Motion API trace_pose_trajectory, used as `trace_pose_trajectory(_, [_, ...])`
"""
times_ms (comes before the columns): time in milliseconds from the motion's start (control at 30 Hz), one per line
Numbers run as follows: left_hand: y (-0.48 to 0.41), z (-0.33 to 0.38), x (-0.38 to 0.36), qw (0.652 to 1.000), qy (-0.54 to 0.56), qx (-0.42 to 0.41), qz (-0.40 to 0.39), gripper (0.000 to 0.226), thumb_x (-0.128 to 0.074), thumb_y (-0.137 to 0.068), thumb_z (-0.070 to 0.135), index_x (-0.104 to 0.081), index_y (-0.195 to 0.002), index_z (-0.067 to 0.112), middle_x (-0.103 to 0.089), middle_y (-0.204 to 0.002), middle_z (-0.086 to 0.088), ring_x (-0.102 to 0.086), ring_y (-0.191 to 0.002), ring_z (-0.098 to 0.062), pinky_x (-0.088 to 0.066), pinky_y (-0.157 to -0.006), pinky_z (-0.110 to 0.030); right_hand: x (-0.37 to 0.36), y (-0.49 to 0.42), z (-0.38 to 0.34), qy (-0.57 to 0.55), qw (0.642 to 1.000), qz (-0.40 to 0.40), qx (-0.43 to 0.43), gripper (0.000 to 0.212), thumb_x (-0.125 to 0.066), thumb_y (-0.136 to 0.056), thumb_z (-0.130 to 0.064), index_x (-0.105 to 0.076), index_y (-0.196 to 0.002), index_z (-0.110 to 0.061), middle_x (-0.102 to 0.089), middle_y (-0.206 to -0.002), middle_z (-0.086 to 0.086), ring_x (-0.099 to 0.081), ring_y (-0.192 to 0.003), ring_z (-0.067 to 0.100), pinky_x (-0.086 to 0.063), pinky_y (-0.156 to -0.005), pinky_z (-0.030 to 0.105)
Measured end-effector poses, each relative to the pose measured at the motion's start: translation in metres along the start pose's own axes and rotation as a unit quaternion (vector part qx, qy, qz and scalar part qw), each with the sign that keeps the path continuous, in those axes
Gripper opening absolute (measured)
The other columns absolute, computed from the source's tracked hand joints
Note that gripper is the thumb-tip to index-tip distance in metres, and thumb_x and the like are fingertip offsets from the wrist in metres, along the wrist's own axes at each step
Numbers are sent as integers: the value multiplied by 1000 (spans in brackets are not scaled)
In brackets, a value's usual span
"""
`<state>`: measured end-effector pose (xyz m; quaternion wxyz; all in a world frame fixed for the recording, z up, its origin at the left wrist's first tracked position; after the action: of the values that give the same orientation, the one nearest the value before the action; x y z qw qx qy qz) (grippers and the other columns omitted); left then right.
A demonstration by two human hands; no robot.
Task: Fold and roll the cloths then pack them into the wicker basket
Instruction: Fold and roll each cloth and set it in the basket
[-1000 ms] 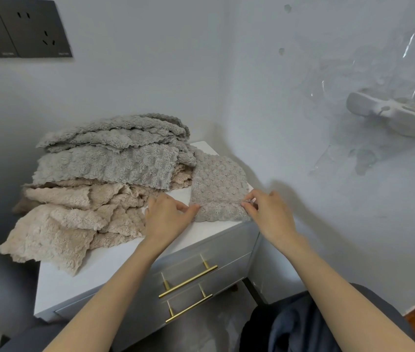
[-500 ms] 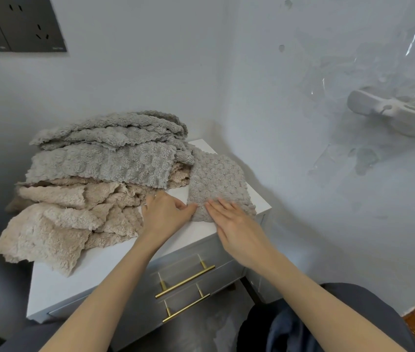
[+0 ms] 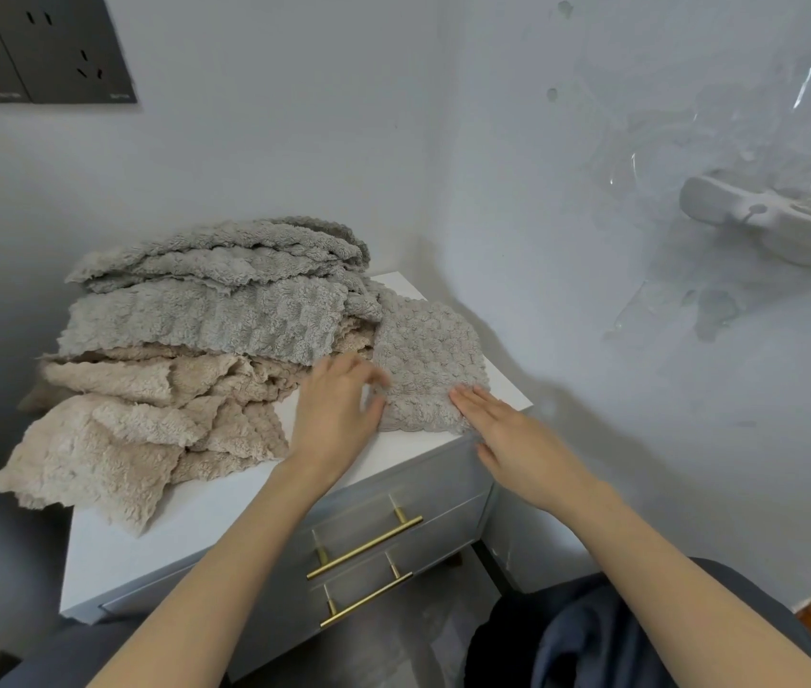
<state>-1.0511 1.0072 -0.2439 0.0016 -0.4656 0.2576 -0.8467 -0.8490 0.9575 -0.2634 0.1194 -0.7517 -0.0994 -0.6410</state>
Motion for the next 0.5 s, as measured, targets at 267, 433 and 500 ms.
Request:
trace_pose_trajectory(267, [6, -10, 3, 982, -30, -126, -138, 36, -58, -89, 30, -63, -125, 28, -60, -128, 17, -44, -129, -11, -33, -108, -33, 17, 1, 9, -97, 995, 15, -1, 45, -42, -102, -18, -38, -145, -29, -34, -151, -13, -28, -140, 4, -27, -110, 21])
trace_pose_trajectory(433, [7, -15, 5, 986, -26, -106, -123, 36, -61, -90, 30, -62, -126, 27, -65, -122, 6, -51, -123, -15, -38, -104, -35, 24, -5, 17, -180, 978, 92, -55, 25, -54, -96, -20, -64, -119, -20, -65, -99, 3, -55, -98, 18, -35, -76, 22])
trace_pose_trajectory(500, [7, -15, 4, 991, -5, -76, -106, 31, -60, -91, 29, -65, -121, 24, -68, -115, 3, -54, -114, -16, -41, -99, -34, 26, -7, 18, -216, 966, 115, -80, 19, -56, -95, -20, -65, -112, -19, -64, -89, 3, -53, -89, 18, -32, -69, 20])
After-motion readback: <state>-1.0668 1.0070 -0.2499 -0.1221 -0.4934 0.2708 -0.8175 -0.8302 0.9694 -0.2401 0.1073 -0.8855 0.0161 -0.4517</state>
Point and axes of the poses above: each hand's wrist, its own y-axis away from the middle knuckle, its own x-axis out of the back of the hand, z = x × y, the point moved 3 cm from there along -y, towards the middle knuckle
